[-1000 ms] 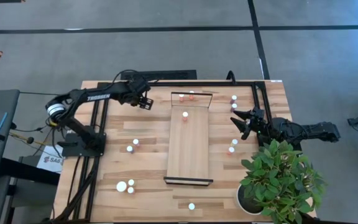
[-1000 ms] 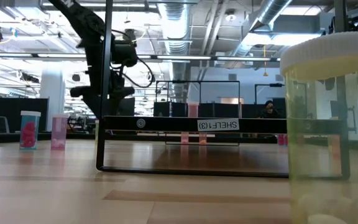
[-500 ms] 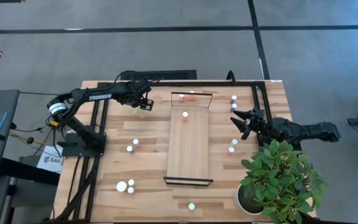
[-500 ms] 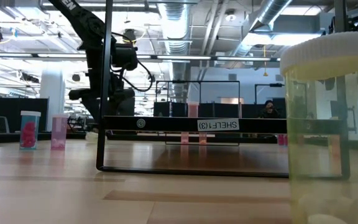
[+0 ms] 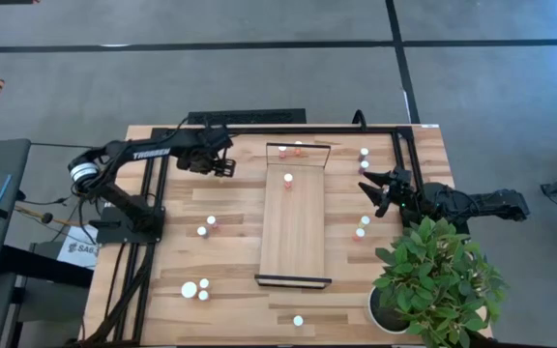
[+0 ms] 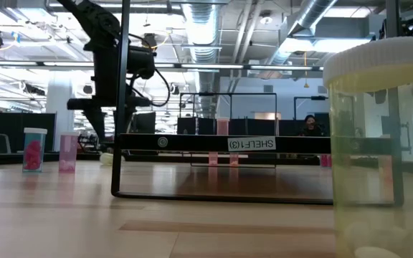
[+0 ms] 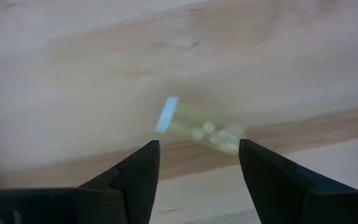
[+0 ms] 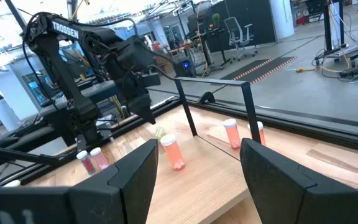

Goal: Pick and place medicine bottles onto shelf by color
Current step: Put the yellow pill bottle on the shelf

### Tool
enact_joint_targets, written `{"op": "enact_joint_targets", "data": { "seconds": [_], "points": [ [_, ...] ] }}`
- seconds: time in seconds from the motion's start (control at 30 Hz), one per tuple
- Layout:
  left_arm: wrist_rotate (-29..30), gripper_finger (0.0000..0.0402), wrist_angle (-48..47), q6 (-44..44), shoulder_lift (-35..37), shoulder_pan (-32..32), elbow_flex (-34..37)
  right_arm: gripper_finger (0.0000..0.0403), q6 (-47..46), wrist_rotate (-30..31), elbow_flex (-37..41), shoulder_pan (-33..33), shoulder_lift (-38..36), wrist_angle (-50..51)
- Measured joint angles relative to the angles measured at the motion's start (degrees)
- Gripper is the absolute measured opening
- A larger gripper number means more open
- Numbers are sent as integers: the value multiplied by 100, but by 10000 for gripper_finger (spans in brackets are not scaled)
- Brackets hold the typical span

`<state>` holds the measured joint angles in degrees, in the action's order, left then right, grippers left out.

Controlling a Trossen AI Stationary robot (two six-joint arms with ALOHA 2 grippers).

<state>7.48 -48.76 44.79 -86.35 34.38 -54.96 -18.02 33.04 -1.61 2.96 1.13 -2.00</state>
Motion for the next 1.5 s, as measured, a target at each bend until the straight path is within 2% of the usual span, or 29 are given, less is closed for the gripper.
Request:
{"op": "enact_joint_targets", "data": {
  "seconds": [0.37,0.63,1.17,1.33,1.5],
  "points": [
    [221,207,211,2890,0,-473,-2,251,0,0,0,0,0,0],
    [821,207,53,4586,-63,-743,-8,251,0,0,2,0,0,0],
    [963,207,166,5504,-769,-733,-4,251,2,2,0,0,4,-3],
    [1293,197,100,5752,-927,-731,-6,251,2,4,0,0,3,-3],
    [1317,187,161,5792,-1176,-731,-2,251,0,4,0,0,2,-7]
  ]
}}
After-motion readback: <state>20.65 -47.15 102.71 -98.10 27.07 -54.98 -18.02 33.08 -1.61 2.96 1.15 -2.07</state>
